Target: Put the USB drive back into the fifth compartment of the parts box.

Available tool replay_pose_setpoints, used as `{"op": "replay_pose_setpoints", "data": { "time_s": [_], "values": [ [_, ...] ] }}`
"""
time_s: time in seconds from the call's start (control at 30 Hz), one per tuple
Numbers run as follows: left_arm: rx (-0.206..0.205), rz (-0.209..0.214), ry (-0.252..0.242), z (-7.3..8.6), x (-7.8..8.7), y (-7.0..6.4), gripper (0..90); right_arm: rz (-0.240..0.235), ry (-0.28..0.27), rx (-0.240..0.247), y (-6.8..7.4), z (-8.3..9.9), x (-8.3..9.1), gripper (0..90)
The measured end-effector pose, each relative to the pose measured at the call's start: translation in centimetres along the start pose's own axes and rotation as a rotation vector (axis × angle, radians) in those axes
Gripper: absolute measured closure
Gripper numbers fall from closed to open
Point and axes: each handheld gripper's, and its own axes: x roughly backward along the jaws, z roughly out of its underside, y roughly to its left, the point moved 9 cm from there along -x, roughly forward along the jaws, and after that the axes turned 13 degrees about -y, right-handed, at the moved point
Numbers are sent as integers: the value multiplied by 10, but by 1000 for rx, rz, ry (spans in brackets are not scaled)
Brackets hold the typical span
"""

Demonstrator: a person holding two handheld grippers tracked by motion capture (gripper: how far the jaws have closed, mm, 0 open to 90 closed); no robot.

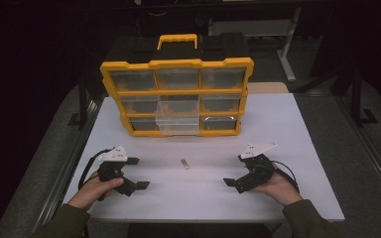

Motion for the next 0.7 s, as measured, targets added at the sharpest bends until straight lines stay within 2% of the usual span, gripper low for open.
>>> {"op": "replay_pose_setpoints", "data": {
  "time_s": [0.7],
  "values": [
    [4, 6, 3, 1, -2, -1, 0, -21, -2, 7, 1, -11, -13, 9]
  ]
}}
